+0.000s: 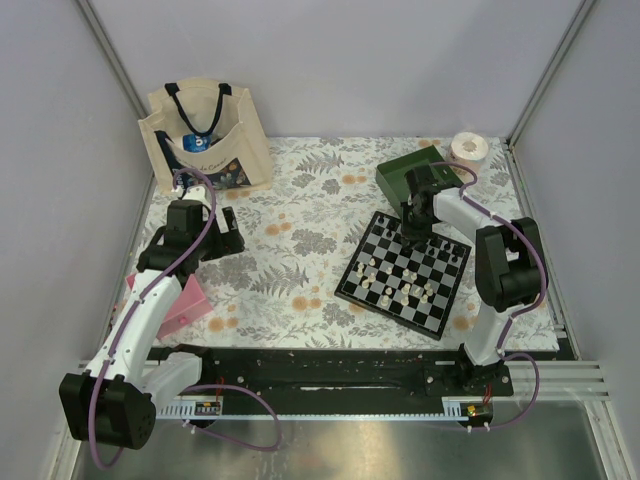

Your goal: Set up the chess pieces on the board

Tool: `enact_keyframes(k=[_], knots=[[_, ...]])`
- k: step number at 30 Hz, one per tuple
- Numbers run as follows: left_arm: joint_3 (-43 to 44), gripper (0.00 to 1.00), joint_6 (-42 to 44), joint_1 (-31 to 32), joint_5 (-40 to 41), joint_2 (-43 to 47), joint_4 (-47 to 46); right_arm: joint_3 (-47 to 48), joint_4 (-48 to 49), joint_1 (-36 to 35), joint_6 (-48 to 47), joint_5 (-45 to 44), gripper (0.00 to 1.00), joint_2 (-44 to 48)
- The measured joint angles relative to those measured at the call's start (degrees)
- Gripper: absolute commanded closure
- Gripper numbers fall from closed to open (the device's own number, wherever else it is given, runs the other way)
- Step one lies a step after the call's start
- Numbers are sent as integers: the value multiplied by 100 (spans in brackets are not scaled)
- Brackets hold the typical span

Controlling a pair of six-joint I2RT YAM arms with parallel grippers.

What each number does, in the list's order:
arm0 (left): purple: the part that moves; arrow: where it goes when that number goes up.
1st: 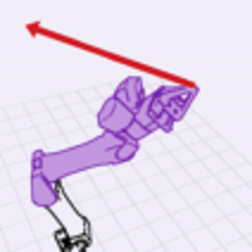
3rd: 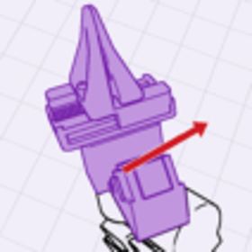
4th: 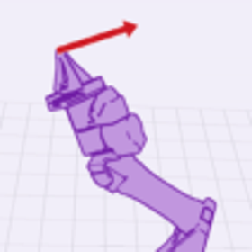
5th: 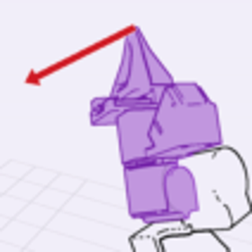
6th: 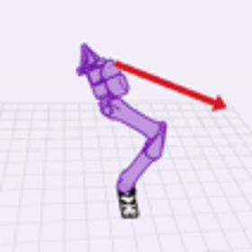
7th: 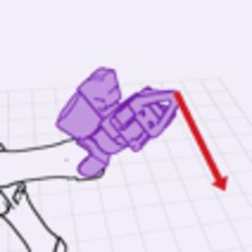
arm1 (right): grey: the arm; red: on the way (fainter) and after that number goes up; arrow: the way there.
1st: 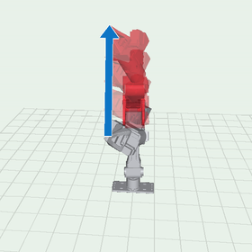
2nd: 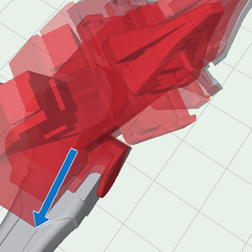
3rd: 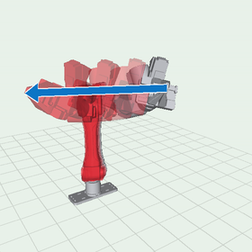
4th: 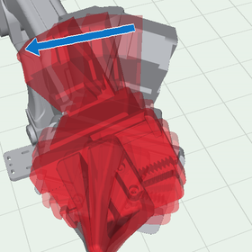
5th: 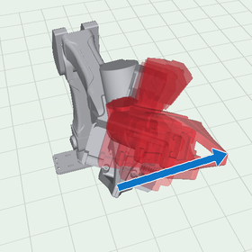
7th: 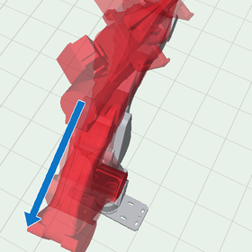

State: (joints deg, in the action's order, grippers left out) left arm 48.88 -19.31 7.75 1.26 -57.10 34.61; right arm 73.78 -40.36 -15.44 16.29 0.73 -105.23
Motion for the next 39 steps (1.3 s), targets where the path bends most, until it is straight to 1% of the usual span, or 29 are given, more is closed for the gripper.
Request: enact_keyframes(k=[3,5,7,8,18,27,39], knots=[[0,1,0,0,0,0,0,0,-2,0,0,-2,74,0],[0,1,0,0,0,0,0,0,-2,-2,-2,-2,79,0],[0,1,0,0,0,0,0,0,-4,-2,-11,-2,86,0],[0,1,0,0,0,0,0,0,-7,-2,-20,-2,87,0],[0,1,0,0,0,0,0,70,-101,-2,-22,-199,88,0],[0,1,0,0,0,0,0,511,-142,0,-22,-468,87,-87],[0,1,0,0,0,0,0,452,-138,13,-22,-479,87,-264]])
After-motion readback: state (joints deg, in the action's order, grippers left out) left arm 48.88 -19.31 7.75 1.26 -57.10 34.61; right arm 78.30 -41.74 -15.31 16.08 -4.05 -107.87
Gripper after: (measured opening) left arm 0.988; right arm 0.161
